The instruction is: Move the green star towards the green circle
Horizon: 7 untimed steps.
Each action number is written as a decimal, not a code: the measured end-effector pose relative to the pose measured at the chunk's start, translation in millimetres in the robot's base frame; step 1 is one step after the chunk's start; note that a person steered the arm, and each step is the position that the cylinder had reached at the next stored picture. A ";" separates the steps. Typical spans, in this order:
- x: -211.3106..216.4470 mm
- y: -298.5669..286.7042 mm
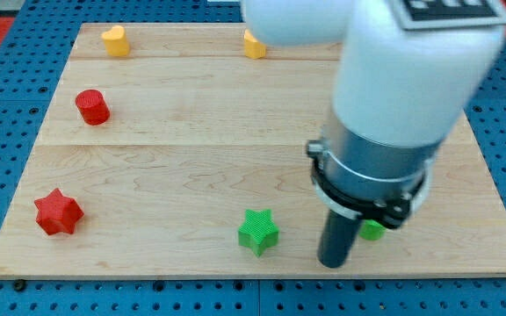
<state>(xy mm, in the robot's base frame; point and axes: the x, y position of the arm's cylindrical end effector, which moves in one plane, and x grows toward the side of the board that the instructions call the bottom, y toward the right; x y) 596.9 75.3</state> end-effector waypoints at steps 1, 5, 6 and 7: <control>-32.2 14.8; 21.9 -8.9; 11.1 -83.4; 9.9 -110.2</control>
<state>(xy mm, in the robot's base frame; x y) 606.8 -34.9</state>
